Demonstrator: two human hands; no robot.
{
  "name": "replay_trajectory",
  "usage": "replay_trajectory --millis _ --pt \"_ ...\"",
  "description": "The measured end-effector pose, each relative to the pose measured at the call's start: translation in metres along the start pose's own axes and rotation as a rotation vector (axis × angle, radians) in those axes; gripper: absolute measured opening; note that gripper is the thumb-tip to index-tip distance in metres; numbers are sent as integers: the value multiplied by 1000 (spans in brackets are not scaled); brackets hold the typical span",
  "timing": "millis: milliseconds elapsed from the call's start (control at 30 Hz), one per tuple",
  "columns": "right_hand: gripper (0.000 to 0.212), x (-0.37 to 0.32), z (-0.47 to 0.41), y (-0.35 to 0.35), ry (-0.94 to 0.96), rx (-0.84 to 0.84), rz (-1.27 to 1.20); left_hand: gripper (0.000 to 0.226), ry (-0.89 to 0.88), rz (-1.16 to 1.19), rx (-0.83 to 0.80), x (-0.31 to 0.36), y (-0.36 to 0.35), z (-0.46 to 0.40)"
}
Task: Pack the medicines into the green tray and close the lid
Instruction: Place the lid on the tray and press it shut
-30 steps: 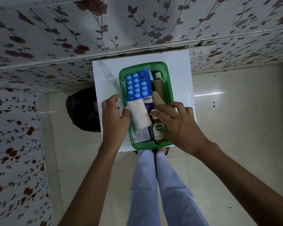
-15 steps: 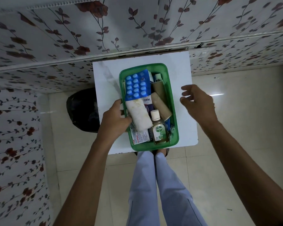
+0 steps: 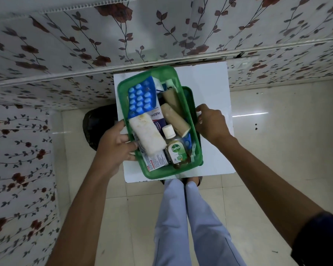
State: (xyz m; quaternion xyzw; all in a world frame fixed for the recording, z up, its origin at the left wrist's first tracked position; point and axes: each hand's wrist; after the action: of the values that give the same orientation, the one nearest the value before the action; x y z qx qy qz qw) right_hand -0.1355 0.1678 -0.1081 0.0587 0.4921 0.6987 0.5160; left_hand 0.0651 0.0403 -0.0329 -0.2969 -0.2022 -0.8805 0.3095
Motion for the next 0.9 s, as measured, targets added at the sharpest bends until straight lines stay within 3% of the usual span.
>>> replay_trajectory --millis 233,433,567,767,900 --pt "27 5 9 57 -157 188 -52 60 -24 53 4 8 10 -3" --pt "27 -23 44 85 -14 305 -123 59 -20 68 -26 3 -19 -18" --pt "32 -50 58 66 105 254 -112 60 -21 52 -31 5 -34 -21" --pt "60 -68 47 39 198 199 10 62 64 83 -89 12 -26 -20" --pt "47 -62 31 42 203 197 117 57 54 239 18 13 -22 -21"
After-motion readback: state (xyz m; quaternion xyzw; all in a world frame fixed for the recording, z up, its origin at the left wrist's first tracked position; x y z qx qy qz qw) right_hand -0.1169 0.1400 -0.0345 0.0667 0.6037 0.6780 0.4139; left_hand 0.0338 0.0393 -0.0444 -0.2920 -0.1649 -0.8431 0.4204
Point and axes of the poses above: each hand's wrist, its own z-axis away from the middle knuckle, its own y-axis out of the back of the hand, x = y × z, and after that the axes turned 1 degree about x, right-handed
